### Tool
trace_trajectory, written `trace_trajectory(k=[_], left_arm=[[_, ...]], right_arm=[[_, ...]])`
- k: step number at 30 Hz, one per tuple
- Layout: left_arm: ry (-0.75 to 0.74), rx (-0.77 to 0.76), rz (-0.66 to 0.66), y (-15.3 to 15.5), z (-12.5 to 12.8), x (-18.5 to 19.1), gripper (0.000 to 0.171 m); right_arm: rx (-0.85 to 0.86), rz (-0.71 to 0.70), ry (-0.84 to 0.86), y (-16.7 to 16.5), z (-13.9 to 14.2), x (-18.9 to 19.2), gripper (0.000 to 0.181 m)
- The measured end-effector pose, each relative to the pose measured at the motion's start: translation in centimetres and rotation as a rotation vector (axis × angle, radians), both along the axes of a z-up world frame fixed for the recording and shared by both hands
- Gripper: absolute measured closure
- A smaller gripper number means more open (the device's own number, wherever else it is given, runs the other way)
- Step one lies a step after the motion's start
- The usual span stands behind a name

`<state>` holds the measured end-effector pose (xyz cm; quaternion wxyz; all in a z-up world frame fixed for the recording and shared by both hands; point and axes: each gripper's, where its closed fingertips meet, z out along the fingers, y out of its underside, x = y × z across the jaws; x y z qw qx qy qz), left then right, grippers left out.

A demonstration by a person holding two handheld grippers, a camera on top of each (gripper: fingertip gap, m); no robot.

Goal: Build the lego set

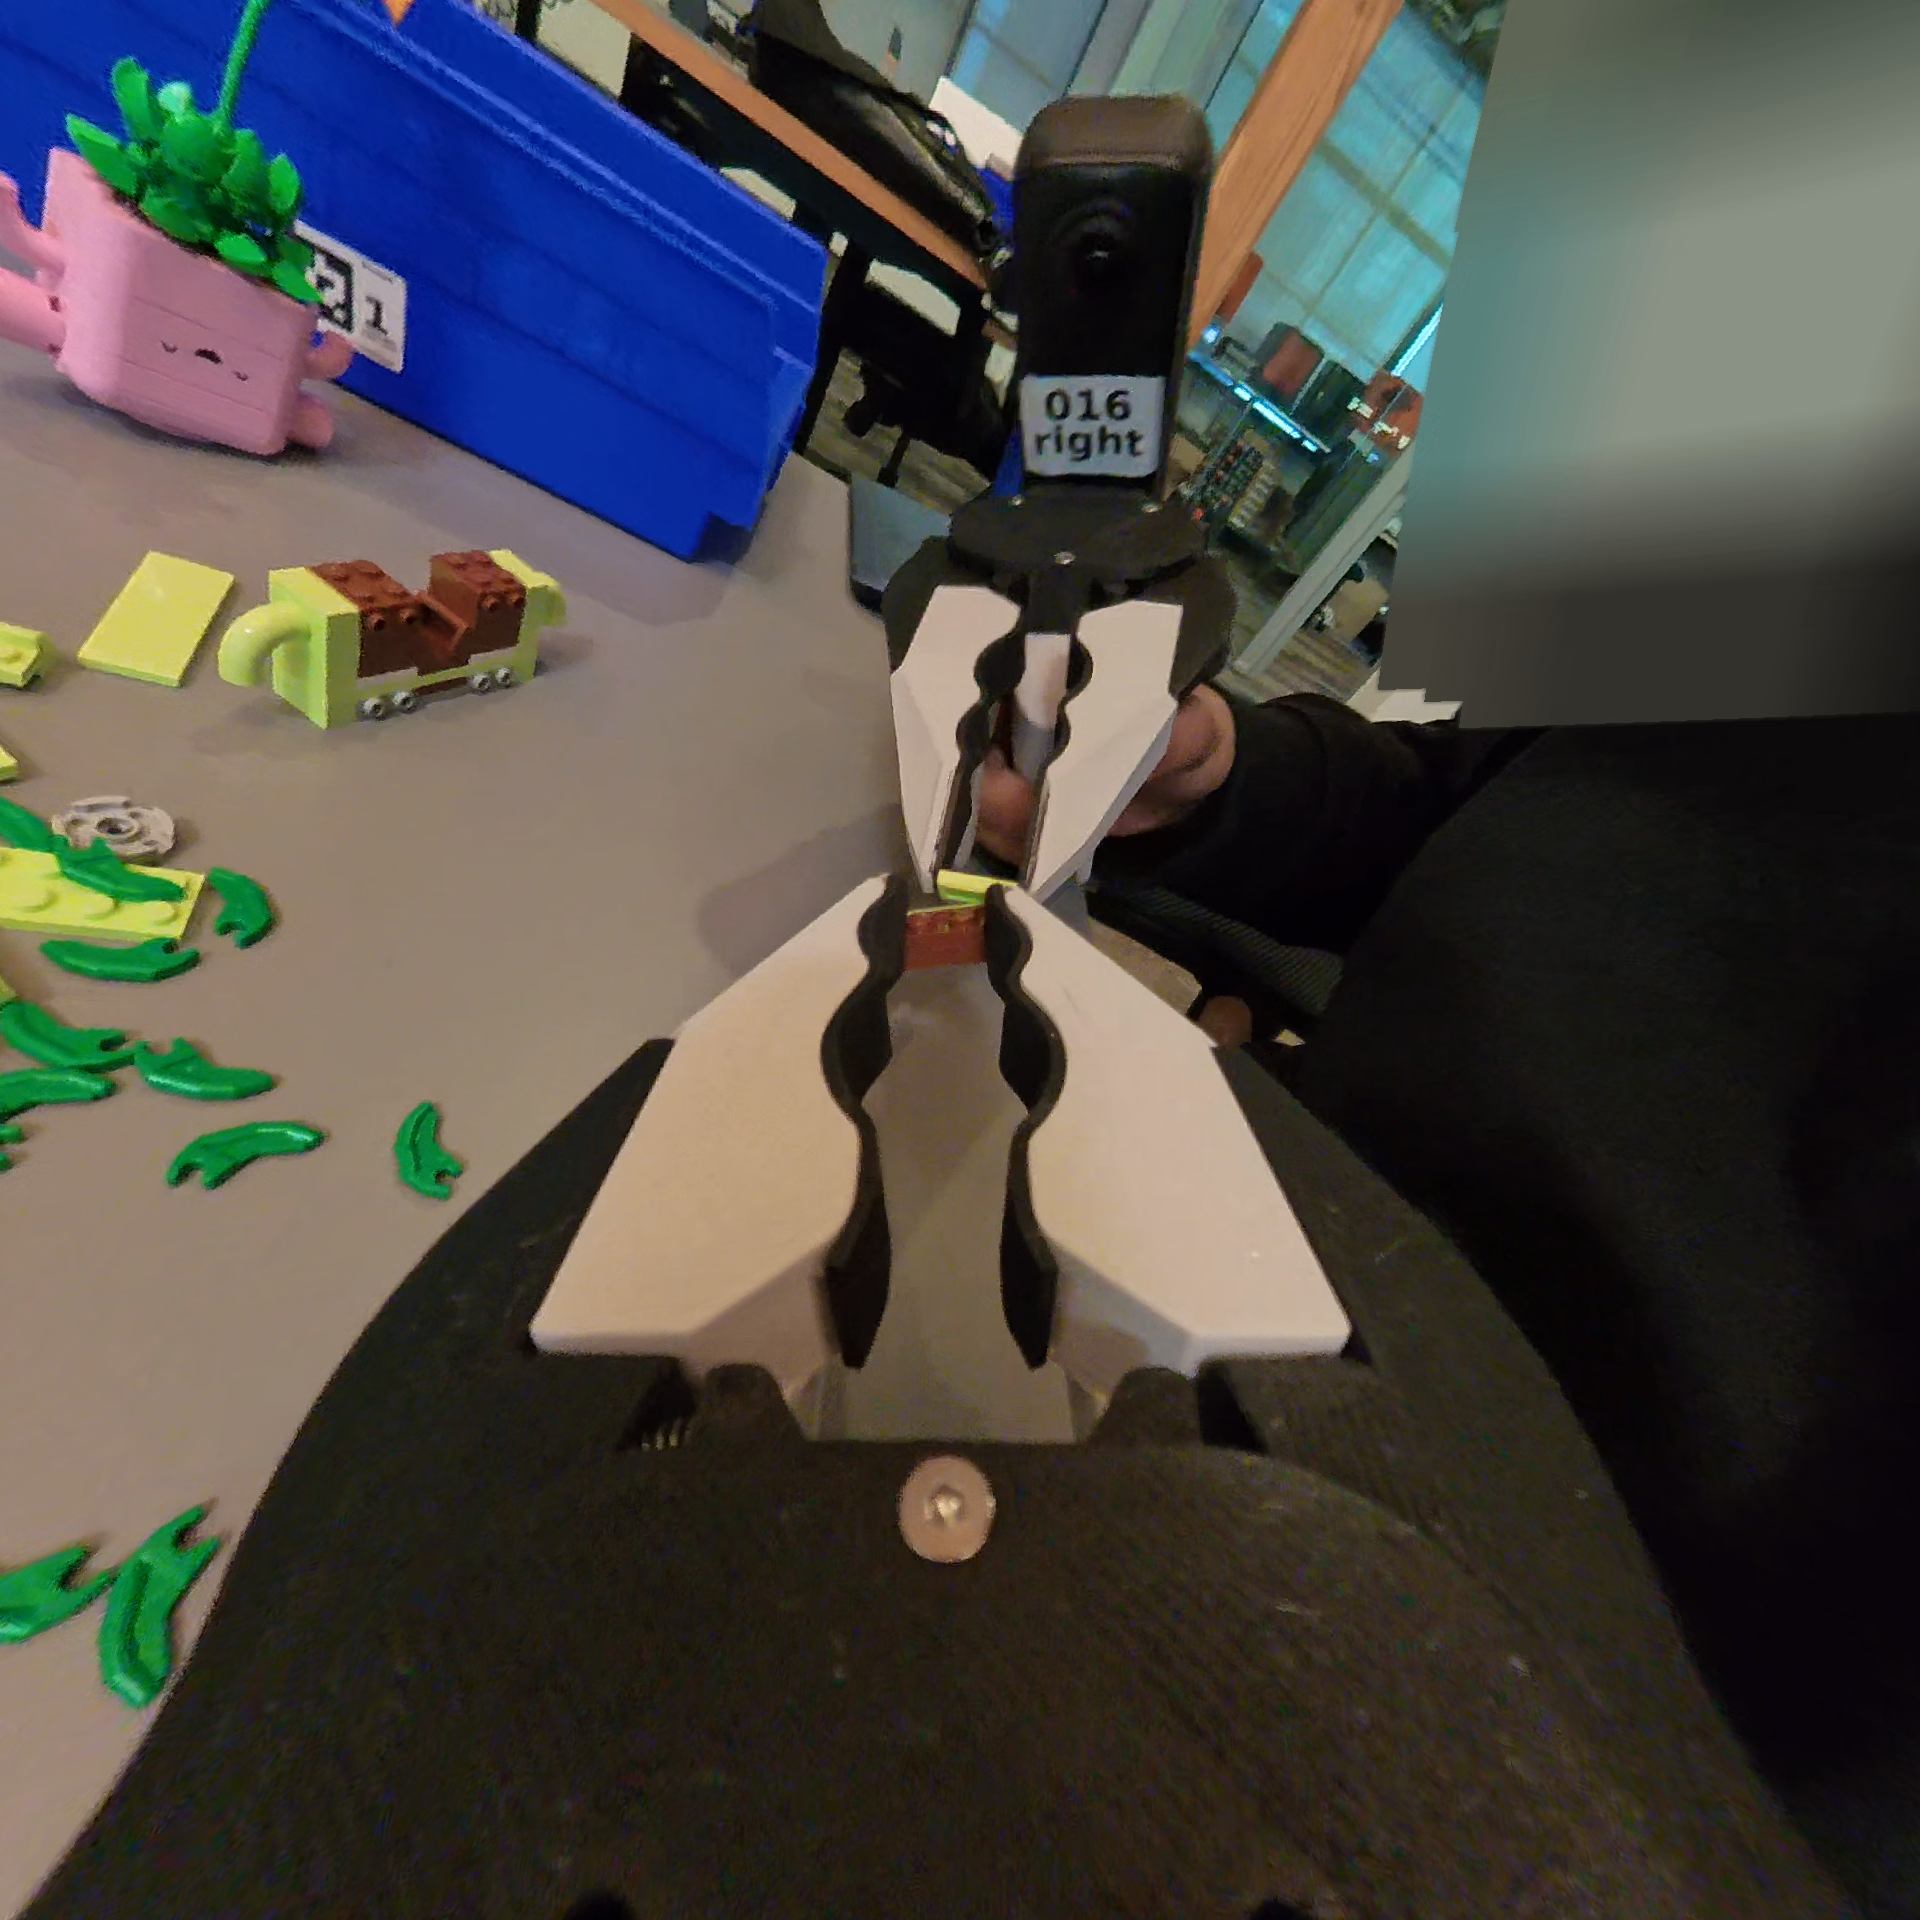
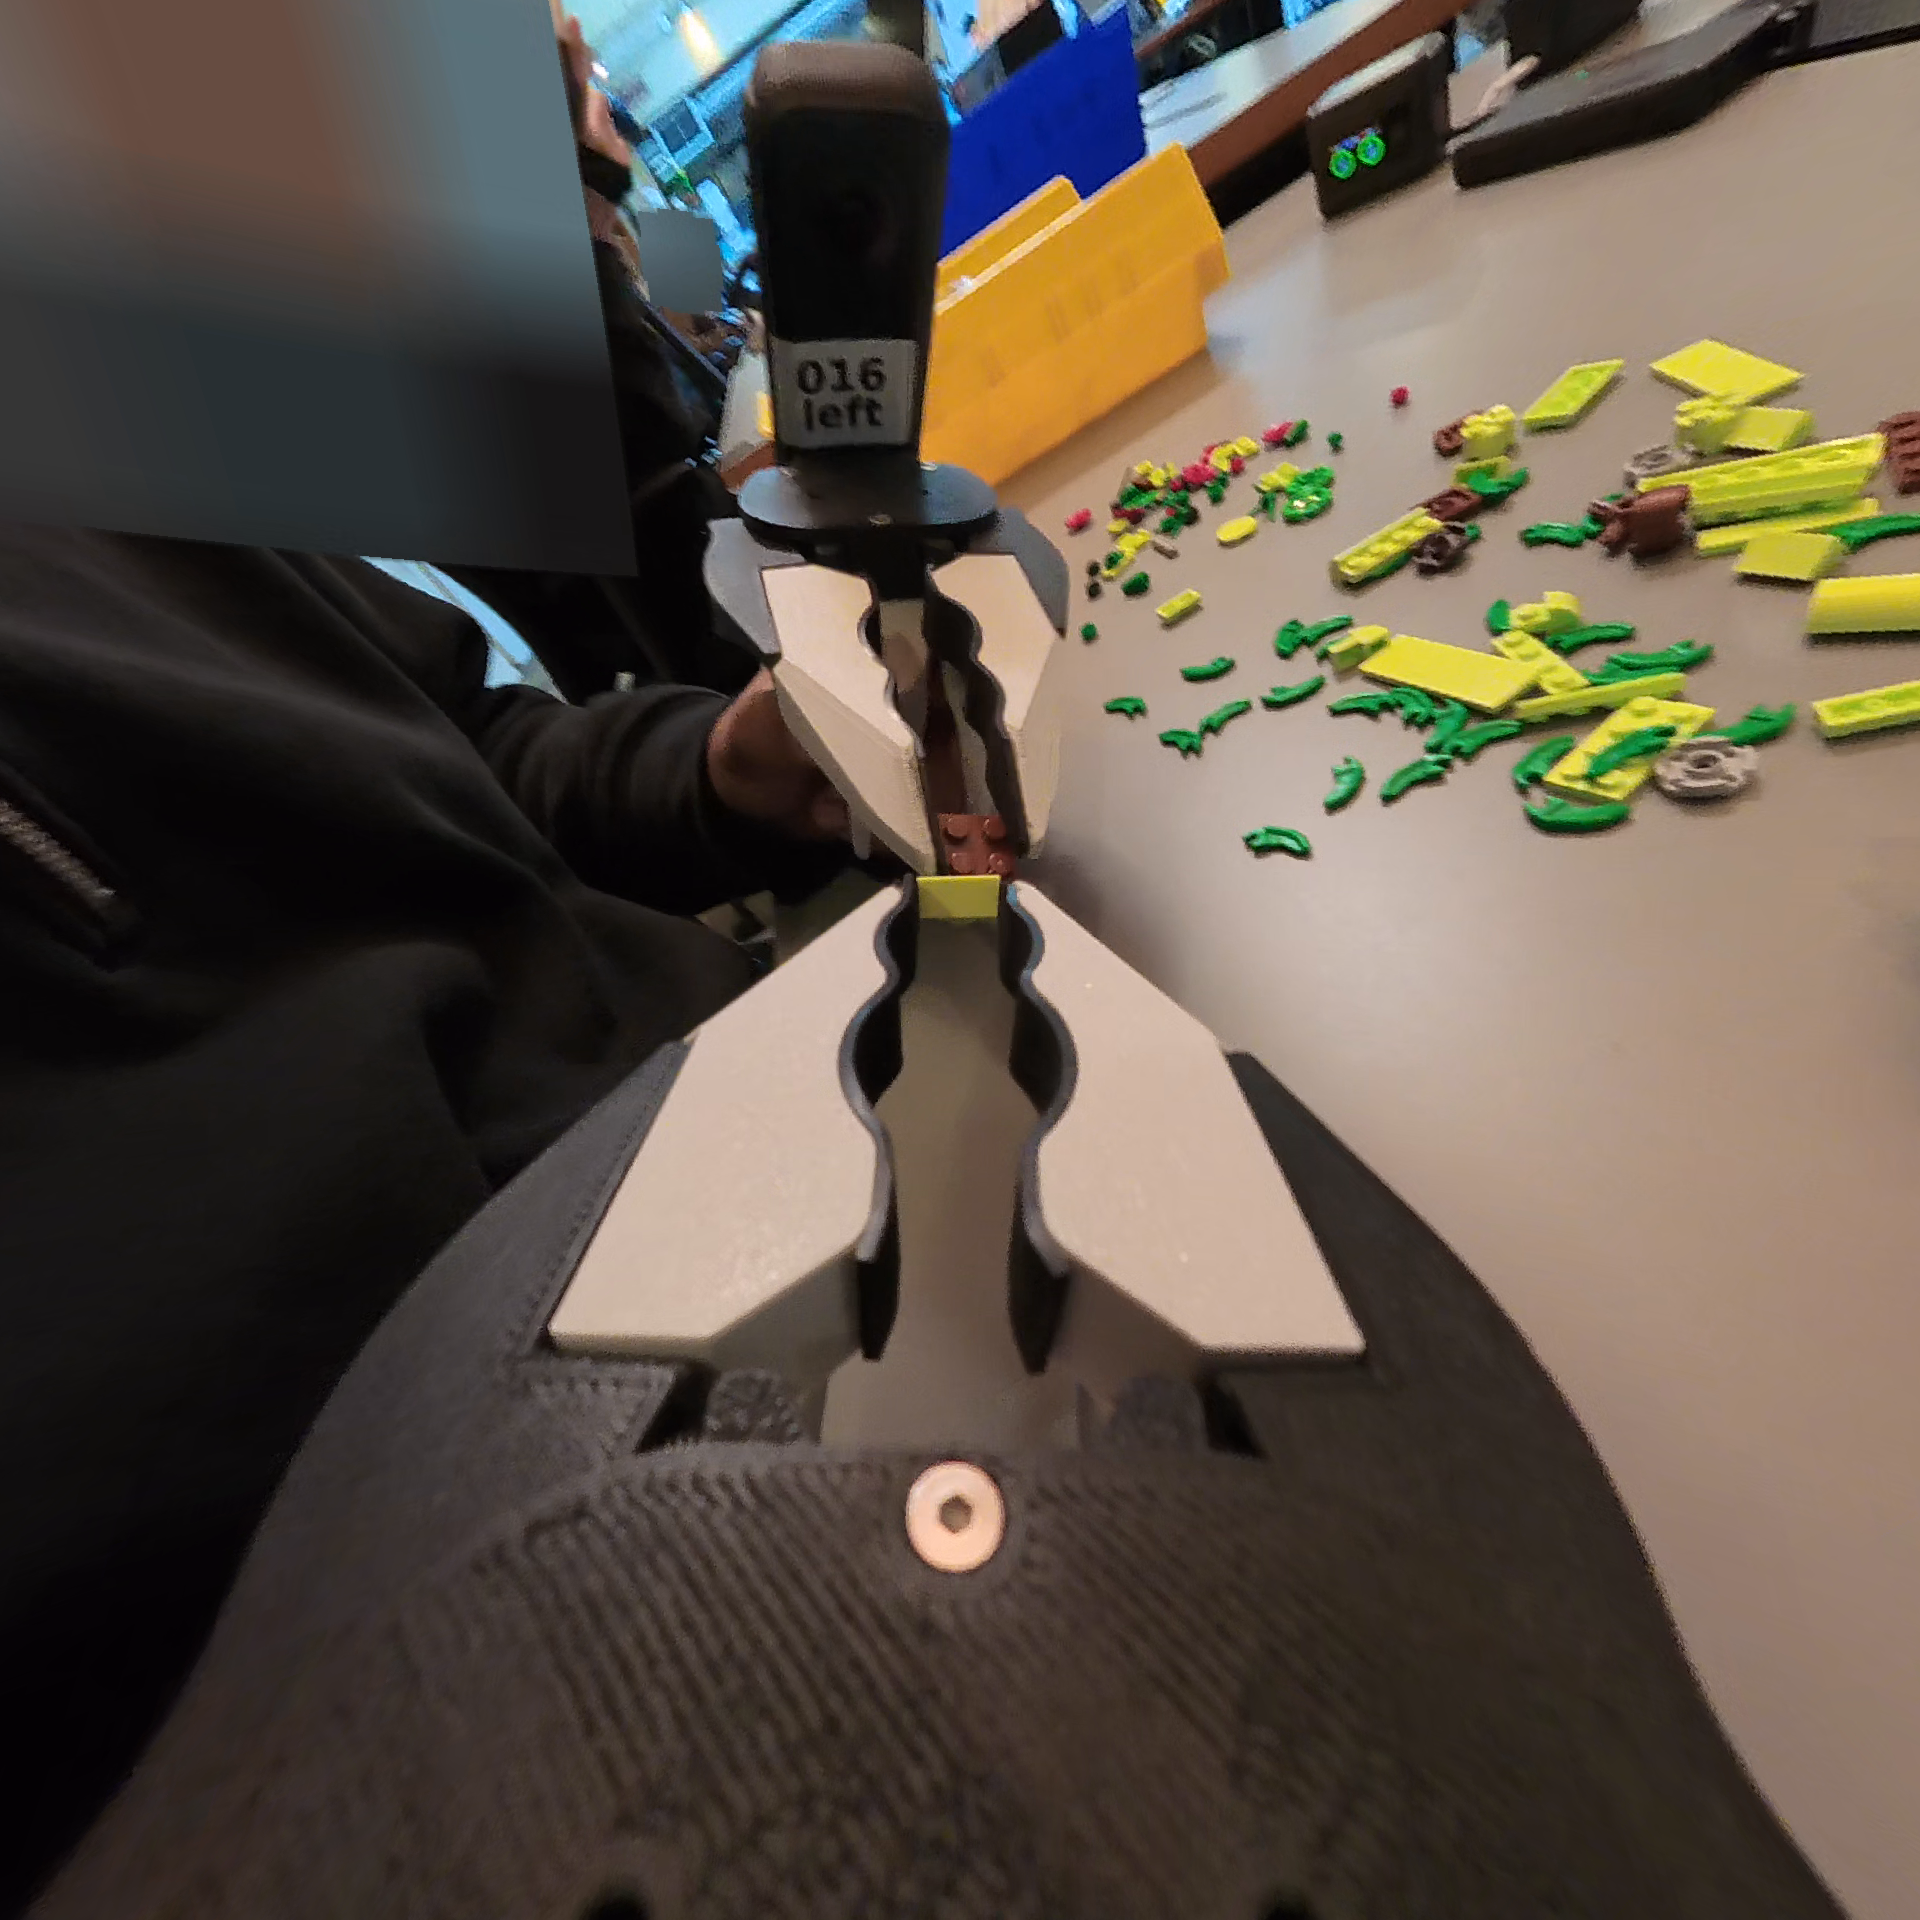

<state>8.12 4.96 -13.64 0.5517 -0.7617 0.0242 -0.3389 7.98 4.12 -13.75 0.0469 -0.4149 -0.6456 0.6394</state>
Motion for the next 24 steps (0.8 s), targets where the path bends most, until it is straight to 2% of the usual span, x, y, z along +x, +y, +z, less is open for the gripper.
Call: trace_trajectory(k=[4,9,13,16,19,21,24], left_arm=[[0.040,-0.062,0.011,0.0,-1.2,-0.3,0.161],[0.090,-0.071,0.014,0.0,-1.5,-0.4,0.160],[0.075,-0.040,0.031,0.0,-0.9,-0.6,0.160],[0.034,-0.009,0.050,0.0,-0.2,-0.8,0.161],[-0.141,0.037,0.049,-0.1,1.2,-1.0,0.161],[-0.199,0.087,0.056,-0.3,2.1,-1.2,0.161],[-0.143,0.183,0.070,-0.8,3.6,-1.1,0.162]], right_arm=[[0.101,-0.038,-0.064,0.9,-1.6,-0.3,0.168],[0.504,-0.091,-0.202,3.2,-6.3,0.3,0.168],[0.652,-0.101,-0.190,3.6,-7.1,0.2,0.168],[0.644,-0.097,-0.153,3.1,-6.4,0.0,0.151],[0.589,-0.127,-0.038,2.2,-4.2,-0.5,0.147],[0.429,-0.122,0.001,0.7,-2.0,-0.7,0.148],[0.119,-0.081,-0.009,-0.7,0.8,-0.6,0.151]])
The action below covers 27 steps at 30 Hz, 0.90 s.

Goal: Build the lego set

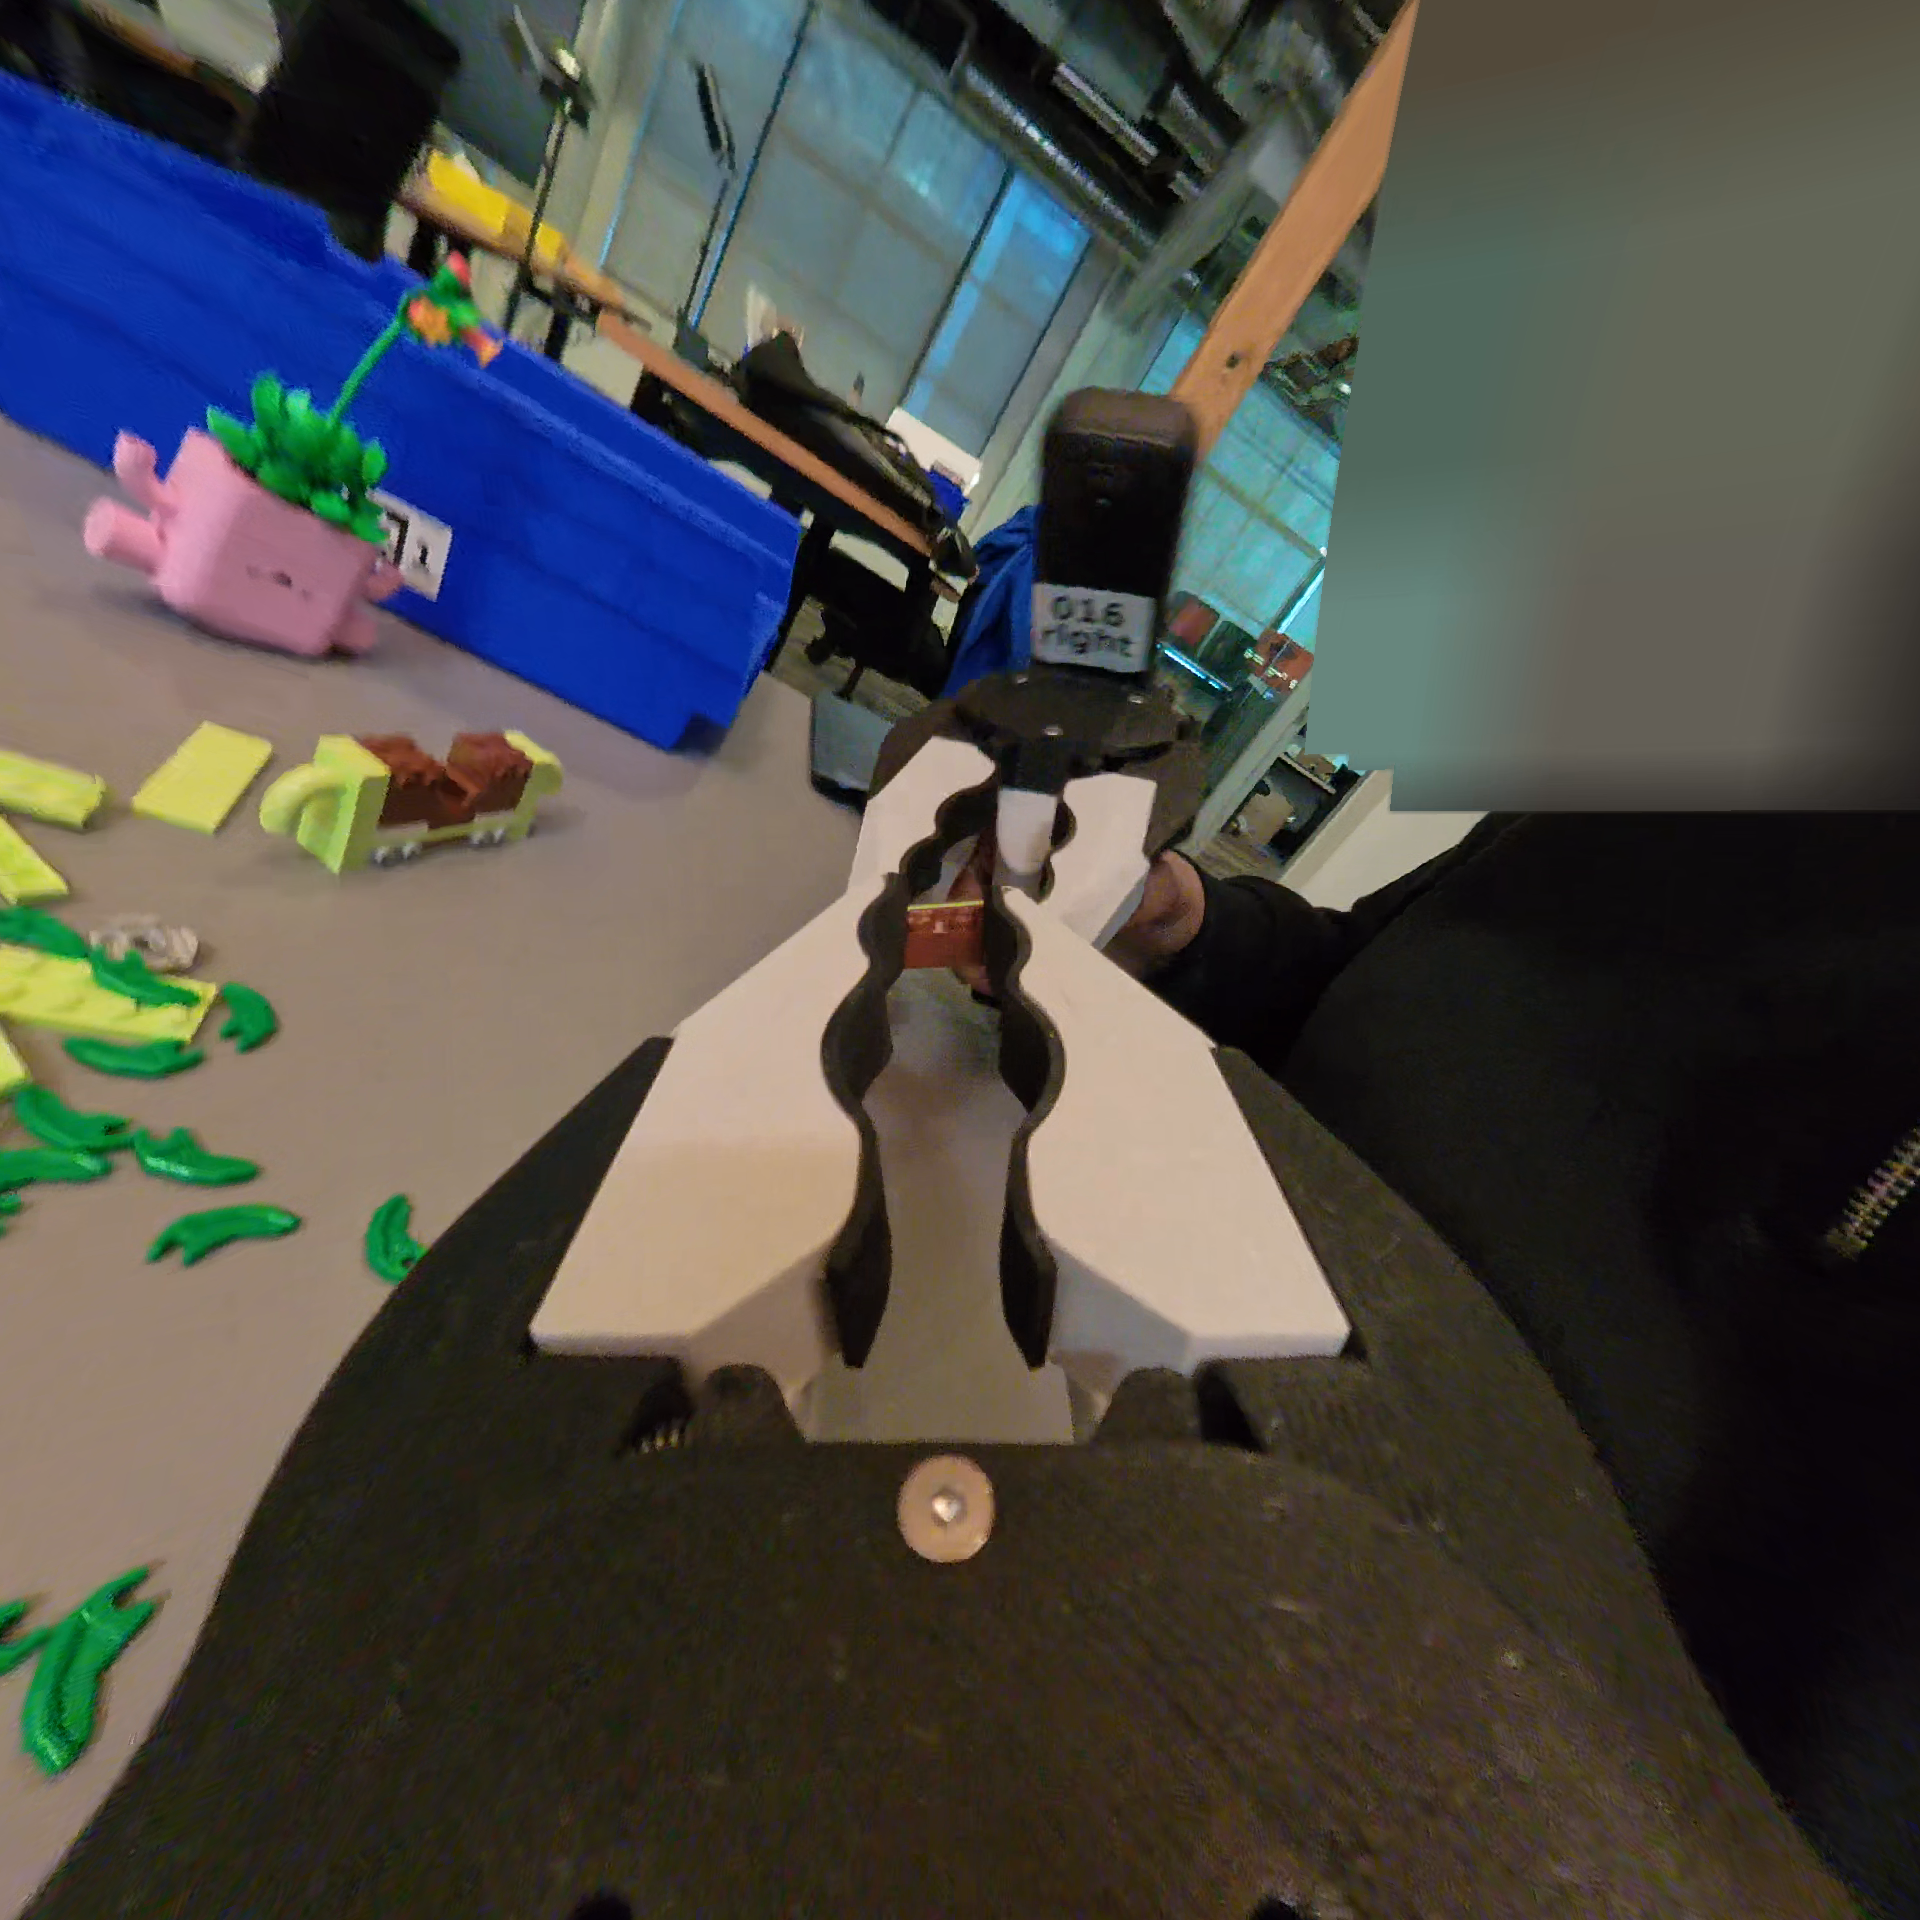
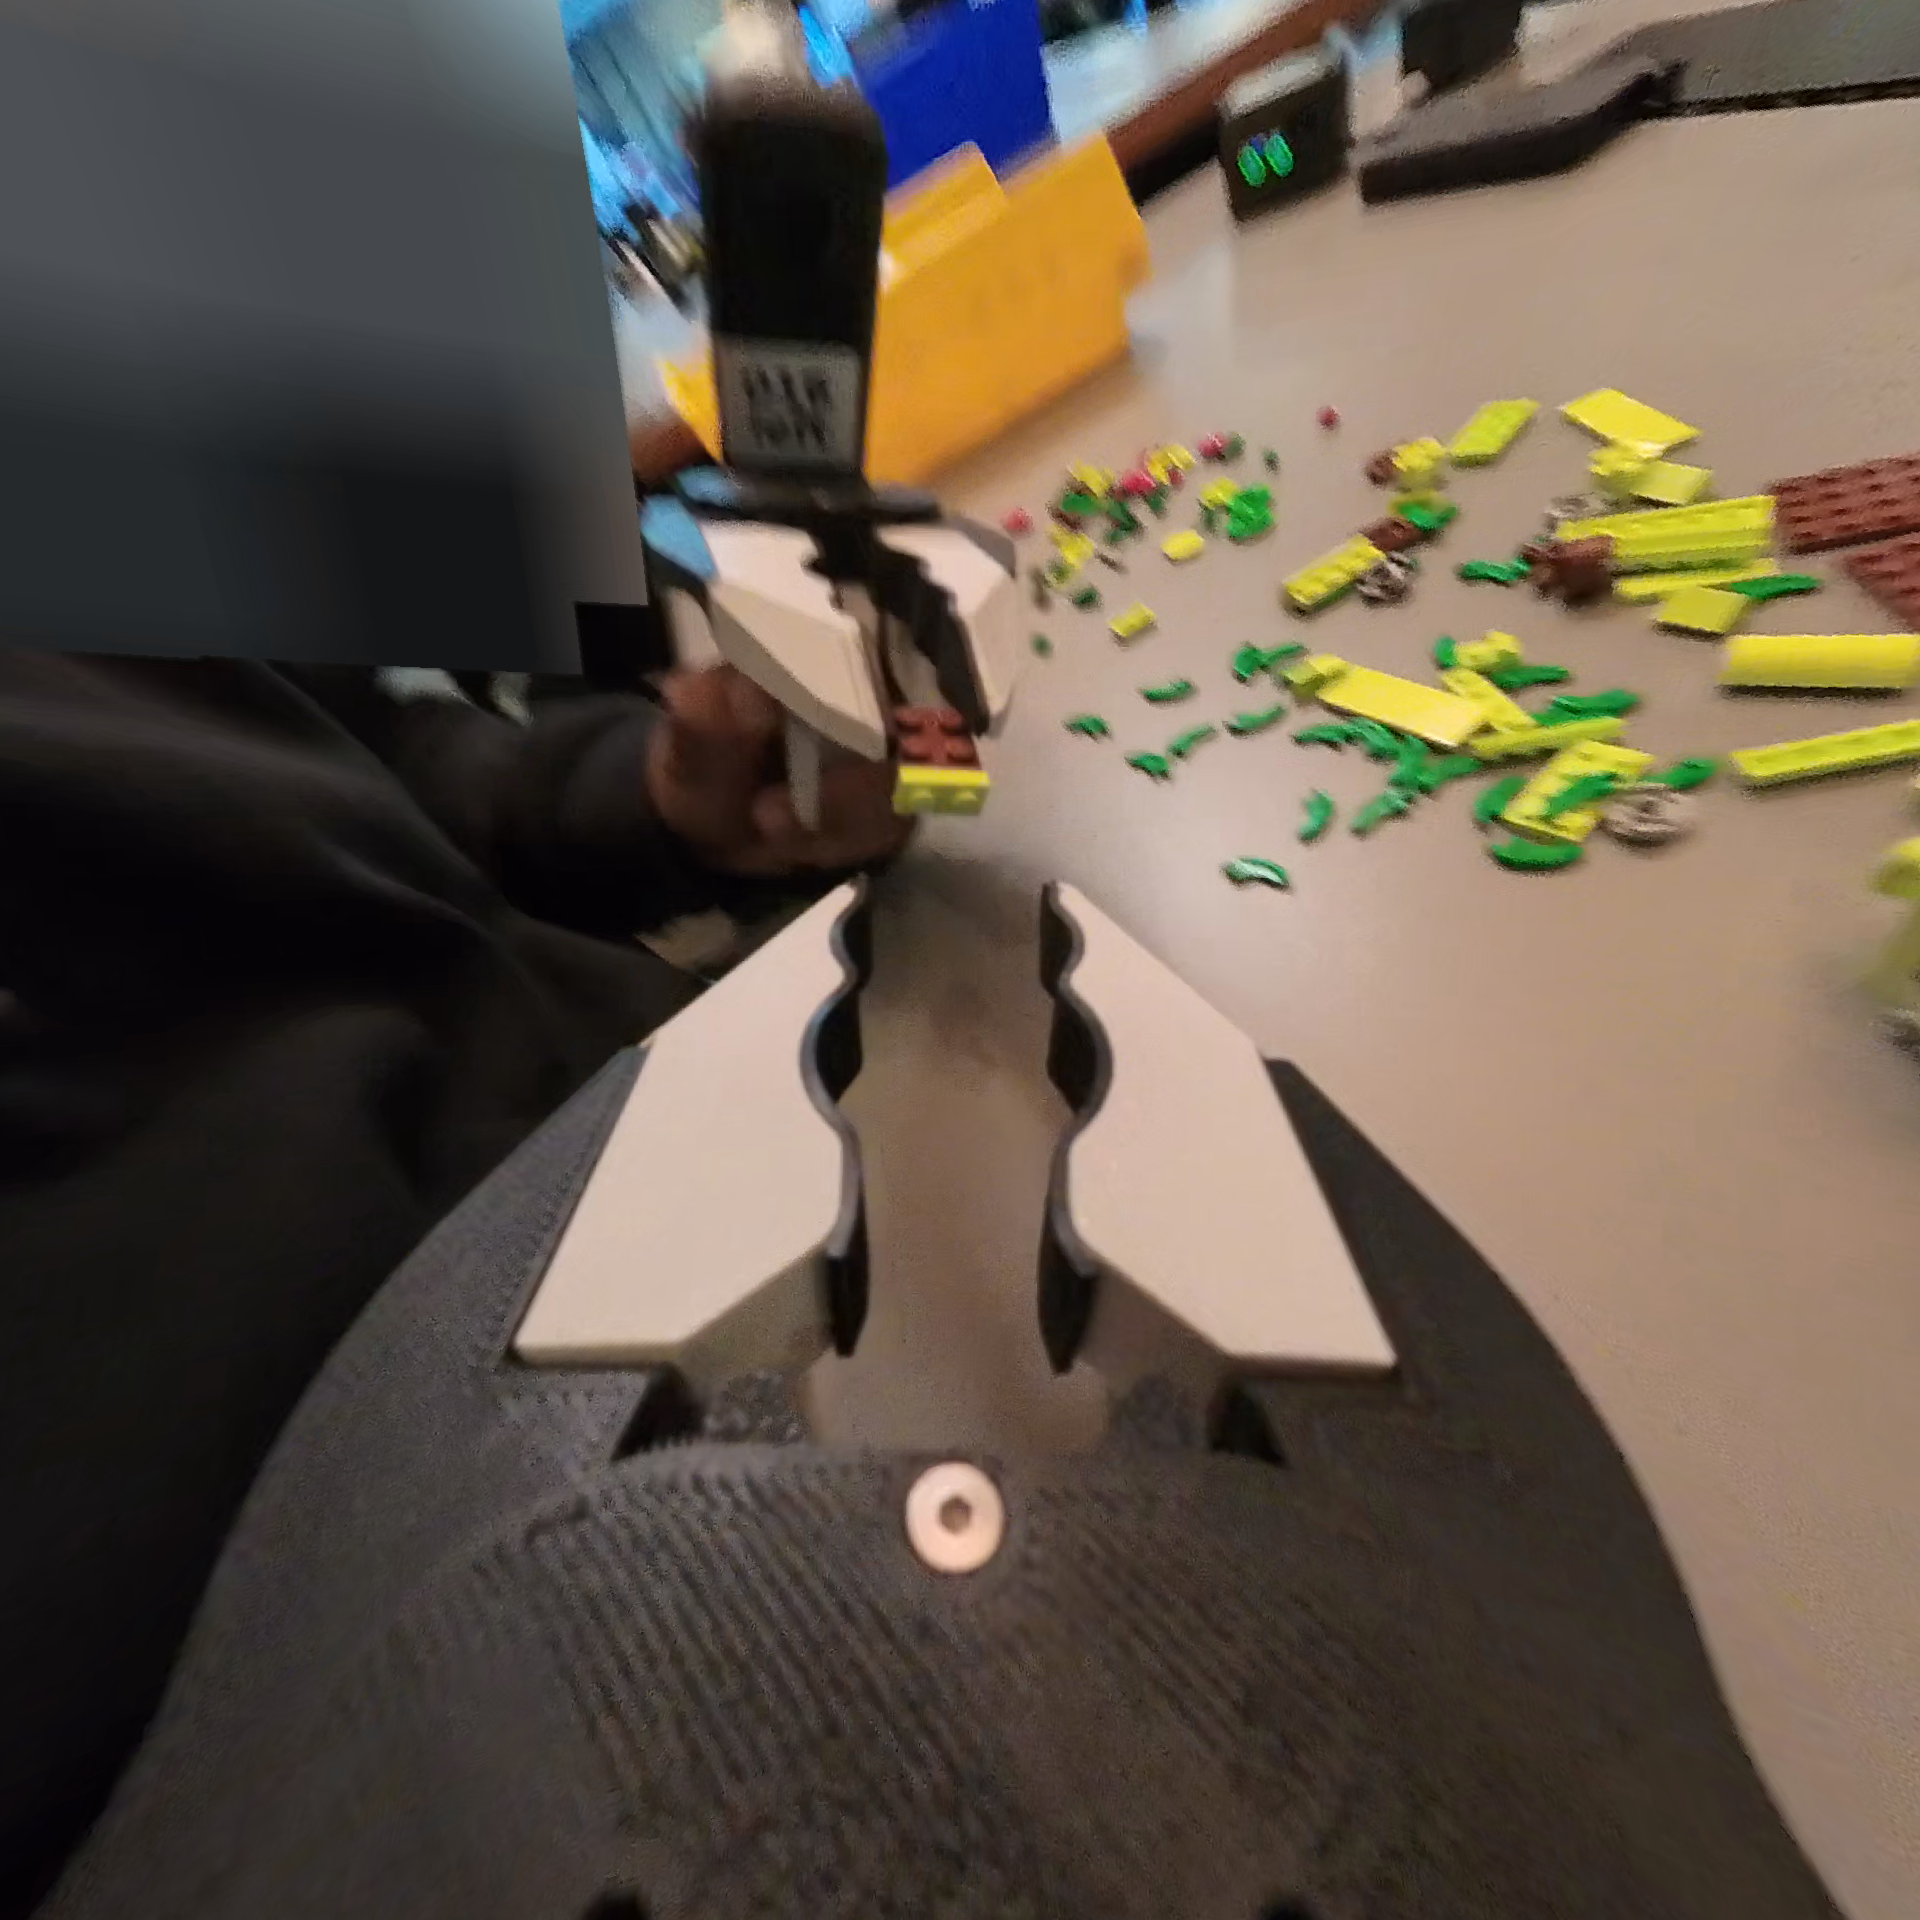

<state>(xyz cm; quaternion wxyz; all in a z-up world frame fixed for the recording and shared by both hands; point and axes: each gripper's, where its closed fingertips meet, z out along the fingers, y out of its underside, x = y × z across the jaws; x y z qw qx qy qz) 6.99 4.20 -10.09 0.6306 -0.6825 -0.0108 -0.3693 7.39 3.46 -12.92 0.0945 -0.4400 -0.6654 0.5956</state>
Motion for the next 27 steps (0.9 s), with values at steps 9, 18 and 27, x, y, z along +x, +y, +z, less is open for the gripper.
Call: trace_trajectory(k=[9,18,27], left_arm=[[-0.052,0.093,-0.039,-0.7,1.6,0.9,0.162],[-0.044,0.076,-0.045,-0.4,1.3,1.3,0.162],[0.294,-0.186,0.037,0.3,-3.6,-0.3,0.136]], right_arm=[[-0.273,0.075,0.077,-0.7,3.1,0.6,0.154],[-0.244,0.074,0.094,-0.5,3.4,0.5,0.168],[0.505,0.170,-0.161,2.1,-3.6,0.2,0.168]])
